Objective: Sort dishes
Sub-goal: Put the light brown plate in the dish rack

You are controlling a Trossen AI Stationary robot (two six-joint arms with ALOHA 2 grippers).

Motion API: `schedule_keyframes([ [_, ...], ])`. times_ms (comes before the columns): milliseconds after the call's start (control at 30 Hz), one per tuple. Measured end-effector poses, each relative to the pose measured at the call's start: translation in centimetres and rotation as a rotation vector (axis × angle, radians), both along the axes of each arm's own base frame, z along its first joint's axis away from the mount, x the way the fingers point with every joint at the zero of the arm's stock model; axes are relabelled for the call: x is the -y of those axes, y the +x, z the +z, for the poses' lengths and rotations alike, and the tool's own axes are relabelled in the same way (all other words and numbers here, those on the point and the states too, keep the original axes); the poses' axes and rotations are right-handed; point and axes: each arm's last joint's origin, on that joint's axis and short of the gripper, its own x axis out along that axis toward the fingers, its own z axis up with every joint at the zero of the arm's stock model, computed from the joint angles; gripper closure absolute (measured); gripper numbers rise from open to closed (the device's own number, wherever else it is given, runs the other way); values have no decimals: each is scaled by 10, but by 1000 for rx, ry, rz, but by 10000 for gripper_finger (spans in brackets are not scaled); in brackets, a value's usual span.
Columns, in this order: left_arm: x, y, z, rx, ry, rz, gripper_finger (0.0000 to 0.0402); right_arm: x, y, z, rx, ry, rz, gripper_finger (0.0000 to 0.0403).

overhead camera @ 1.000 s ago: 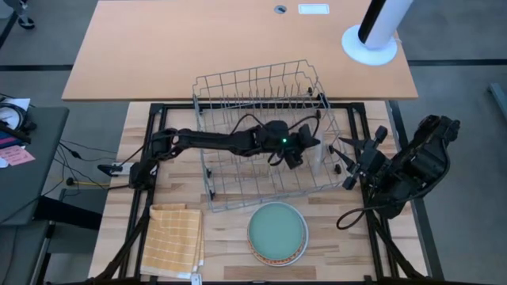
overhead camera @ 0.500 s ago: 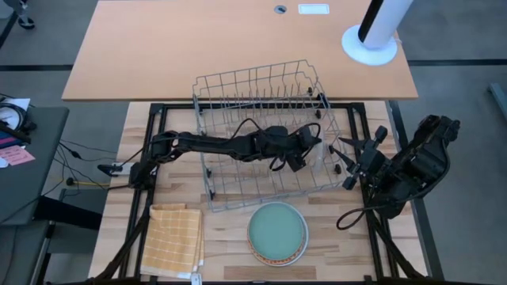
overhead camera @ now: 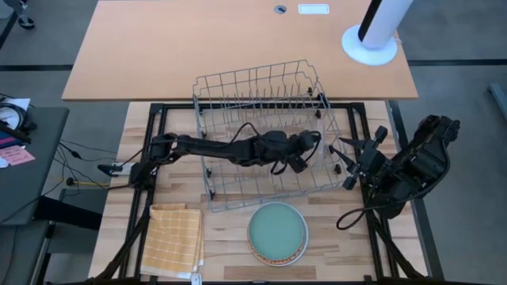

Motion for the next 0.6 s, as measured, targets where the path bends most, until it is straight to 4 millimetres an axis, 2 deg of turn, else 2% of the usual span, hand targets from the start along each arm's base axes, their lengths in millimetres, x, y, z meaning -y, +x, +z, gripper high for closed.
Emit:
schedule_keyframes([
  [600, 25, -2, 2, -29, 97, 104, 401, 0, 0, 0, -5, -7, 2, 250],
])
